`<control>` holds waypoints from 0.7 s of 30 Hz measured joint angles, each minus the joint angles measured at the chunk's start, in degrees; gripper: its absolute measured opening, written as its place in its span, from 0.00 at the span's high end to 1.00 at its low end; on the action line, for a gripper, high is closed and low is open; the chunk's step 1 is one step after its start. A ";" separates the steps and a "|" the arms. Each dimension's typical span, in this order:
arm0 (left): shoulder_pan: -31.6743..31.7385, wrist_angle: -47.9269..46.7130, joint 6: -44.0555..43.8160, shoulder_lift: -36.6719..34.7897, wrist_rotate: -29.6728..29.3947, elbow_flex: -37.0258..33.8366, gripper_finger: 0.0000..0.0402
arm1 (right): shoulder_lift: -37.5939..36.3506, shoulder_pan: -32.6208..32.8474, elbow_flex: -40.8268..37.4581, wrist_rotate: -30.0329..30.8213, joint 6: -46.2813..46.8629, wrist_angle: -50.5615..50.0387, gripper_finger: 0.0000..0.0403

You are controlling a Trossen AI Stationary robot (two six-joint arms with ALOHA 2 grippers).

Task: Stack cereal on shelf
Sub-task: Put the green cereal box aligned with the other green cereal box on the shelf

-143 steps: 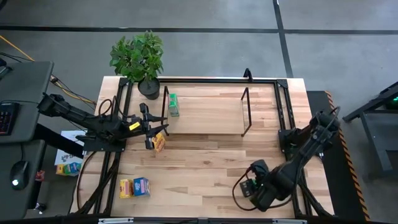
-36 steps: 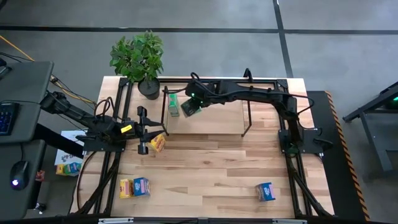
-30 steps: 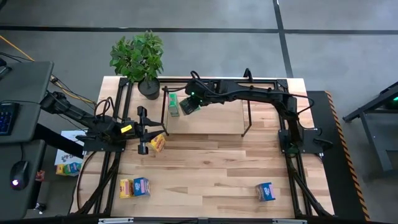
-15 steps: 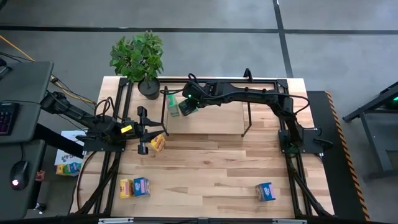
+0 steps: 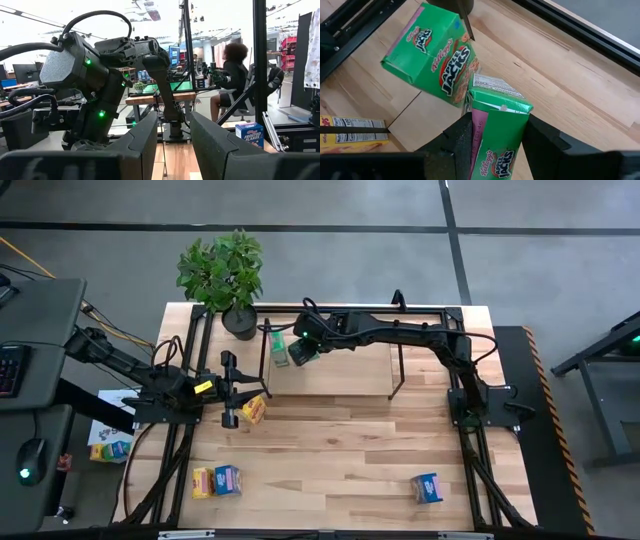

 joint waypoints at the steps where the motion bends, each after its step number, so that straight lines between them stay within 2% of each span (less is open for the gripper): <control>1: 0.00 0.00 0.01 0.00 0.00 0.00 0.74 | 0.00 0.00 0.00 0.00 -0.38 0.00 0.64; 12: 0.00 0.00 0.02 0.00 0.00 0.00 0.74 | 0.00 0.00 0.00 0.98 -0.59 0.07 0.50; 21: 0.00 0.00 0.02 0.00 0.00 0.00 0.74 | 0.00 -0.19 0.00 1.51 -1.61 0.99 0.49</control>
